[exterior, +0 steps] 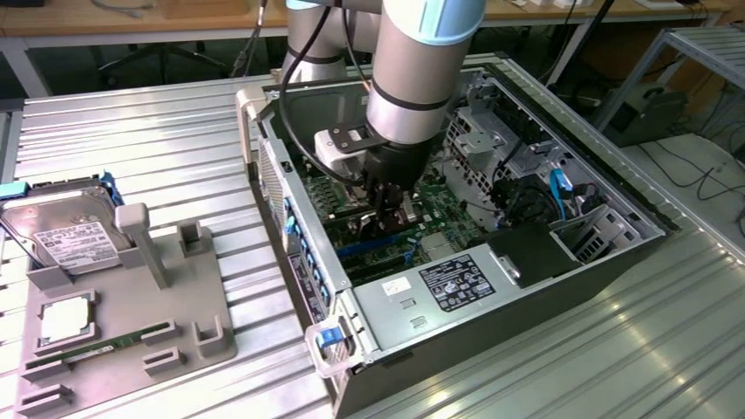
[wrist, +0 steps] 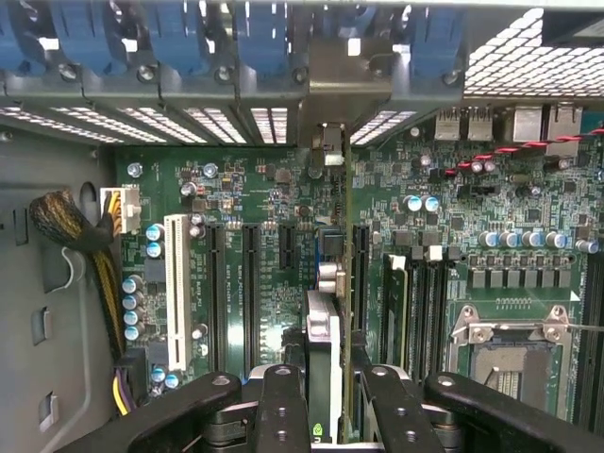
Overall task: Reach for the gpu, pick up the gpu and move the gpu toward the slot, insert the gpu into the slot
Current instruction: 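Insert the gpu into the slot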
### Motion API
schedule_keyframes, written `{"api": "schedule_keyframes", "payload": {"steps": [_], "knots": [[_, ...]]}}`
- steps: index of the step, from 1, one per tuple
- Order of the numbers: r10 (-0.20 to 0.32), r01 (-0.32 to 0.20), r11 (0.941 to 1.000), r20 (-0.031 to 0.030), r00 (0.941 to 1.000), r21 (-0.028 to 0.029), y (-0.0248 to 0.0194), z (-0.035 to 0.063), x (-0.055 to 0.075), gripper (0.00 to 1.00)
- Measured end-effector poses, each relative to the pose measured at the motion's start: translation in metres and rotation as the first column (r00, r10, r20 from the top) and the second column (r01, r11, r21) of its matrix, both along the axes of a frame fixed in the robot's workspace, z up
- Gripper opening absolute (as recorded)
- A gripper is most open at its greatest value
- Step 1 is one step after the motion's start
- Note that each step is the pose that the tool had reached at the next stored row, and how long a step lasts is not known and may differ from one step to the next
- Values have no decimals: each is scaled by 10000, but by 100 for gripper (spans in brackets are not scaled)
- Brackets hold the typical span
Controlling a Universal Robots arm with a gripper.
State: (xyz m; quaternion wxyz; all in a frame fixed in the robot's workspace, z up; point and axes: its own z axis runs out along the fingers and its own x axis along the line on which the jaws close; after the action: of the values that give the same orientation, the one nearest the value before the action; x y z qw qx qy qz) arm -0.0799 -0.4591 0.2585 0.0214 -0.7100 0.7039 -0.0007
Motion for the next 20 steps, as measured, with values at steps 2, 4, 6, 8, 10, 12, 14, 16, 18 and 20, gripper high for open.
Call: {"api": "schedule_keyframes", "payload": {"steps": [2,4,6,8,10,12,14,16,18,20], "knots": [[1,-1,10000,-1,10000,0,0,0,0,27],[1,-1,10000,0,10000,0,0,-1,0,27],[0,0,10000,0,10000,1,0,-16,-5,27],[0,0,10000,-1,10000,-1,0,-16,-5,27],[0,0,10000,0,10000,0,0,-16,-5,27],[0,0,10000,0,10000,1,0,-17,-4,27],[0,0,10000,0,10000,0,0,-16,-4,27],[1,-1,10000,-5,10000,1,0,-17,-5,27],[0,0,10000,-30,10000,1,0,-17,-5,27],[0,0,10000,-45,10000,0,0,-16,-5,27]]}}
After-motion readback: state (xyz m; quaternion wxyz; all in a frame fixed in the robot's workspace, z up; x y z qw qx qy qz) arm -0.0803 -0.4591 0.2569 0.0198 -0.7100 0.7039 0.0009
